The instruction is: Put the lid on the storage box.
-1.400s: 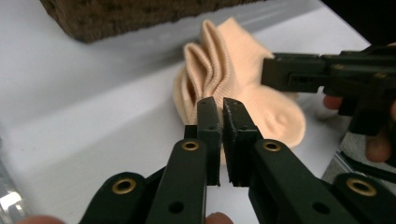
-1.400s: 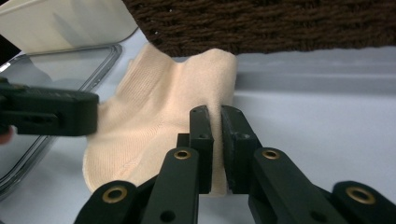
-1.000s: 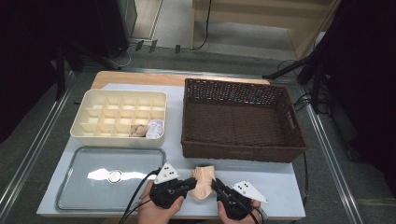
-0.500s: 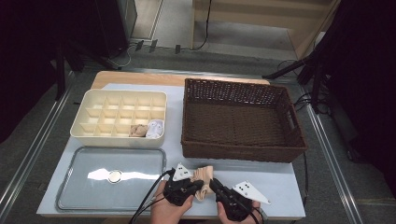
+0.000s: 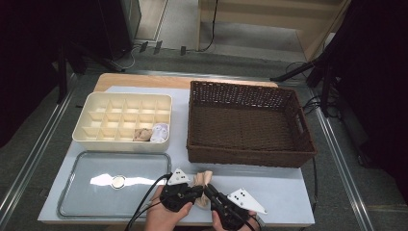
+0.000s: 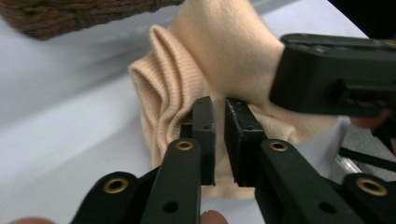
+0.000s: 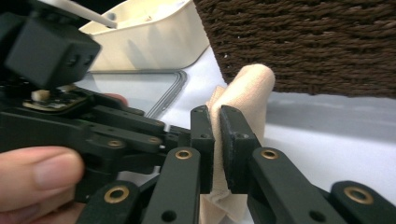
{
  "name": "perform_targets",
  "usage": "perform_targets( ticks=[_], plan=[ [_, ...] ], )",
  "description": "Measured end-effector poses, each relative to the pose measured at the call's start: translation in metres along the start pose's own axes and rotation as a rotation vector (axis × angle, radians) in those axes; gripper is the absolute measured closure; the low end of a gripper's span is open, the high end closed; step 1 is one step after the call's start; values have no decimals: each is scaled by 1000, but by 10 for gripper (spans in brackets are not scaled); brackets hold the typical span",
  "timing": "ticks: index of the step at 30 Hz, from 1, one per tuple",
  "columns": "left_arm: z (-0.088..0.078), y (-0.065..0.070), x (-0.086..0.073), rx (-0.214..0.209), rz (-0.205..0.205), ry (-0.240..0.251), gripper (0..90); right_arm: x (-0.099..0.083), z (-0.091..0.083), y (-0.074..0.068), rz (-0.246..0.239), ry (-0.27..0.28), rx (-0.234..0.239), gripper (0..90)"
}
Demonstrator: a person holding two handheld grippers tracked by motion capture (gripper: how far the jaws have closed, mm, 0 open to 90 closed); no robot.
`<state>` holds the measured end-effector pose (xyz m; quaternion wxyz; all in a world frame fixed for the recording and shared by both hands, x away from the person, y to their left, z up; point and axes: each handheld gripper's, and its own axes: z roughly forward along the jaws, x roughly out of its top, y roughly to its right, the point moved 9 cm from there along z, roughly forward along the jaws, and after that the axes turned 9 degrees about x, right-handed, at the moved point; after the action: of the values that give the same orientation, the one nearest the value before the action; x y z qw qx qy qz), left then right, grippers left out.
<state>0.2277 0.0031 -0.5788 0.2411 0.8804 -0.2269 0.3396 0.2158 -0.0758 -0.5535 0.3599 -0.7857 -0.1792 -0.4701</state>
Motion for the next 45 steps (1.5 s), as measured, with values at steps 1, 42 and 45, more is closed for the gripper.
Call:
perform_targets(
  ticks=[1, 42, 45],
  plan=[
    [0, 0, 0, 0, 0, 0, 806, 0, 0, 0, 0, 0, 0, 852],
    [-7, -20, 28, 1, -161, 78, 541, -27, 26, -11, -207, -60, -90, 747],
    [1, -20, 23, 5, -150, 48, 588, -27, 24, -13, -208, -64, -76, 730]
  ],
)
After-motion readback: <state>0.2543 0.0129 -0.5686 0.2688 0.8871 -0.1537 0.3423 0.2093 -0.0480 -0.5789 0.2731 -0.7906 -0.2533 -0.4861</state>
